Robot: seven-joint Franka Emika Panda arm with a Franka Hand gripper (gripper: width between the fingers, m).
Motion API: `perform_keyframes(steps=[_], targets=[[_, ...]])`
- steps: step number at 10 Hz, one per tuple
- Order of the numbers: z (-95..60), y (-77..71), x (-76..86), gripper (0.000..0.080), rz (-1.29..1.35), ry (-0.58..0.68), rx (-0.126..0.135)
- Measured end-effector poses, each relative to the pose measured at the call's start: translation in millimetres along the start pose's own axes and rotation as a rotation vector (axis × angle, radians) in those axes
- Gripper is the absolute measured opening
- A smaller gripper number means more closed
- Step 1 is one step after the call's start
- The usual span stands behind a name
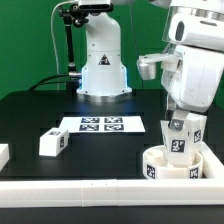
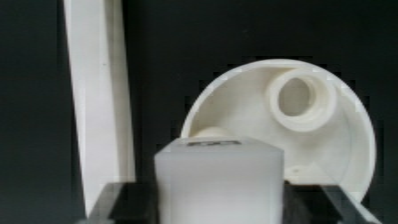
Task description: Assemble stool
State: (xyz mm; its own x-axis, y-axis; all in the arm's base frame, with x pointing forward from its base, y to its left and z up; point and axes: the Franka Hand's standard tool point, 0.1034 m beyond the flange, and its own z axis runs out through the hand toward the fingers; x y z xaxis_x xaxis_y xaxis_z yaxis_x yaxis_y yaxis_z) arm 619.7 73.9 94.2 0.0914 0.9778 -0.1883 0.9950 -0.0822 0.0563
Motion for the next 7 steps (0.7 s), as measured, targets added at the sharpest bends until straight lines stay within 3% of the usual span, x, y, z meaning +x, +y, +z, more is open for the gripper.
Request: perform_keyframes(steps=[2, 7], targets=[[0.5, -1.3, -4.3, 0.0331, 0.056, -0.011, 0.022], [3.3, 5.5, -13.6, 0.0333, 0.56, -0.029, 0.081]])
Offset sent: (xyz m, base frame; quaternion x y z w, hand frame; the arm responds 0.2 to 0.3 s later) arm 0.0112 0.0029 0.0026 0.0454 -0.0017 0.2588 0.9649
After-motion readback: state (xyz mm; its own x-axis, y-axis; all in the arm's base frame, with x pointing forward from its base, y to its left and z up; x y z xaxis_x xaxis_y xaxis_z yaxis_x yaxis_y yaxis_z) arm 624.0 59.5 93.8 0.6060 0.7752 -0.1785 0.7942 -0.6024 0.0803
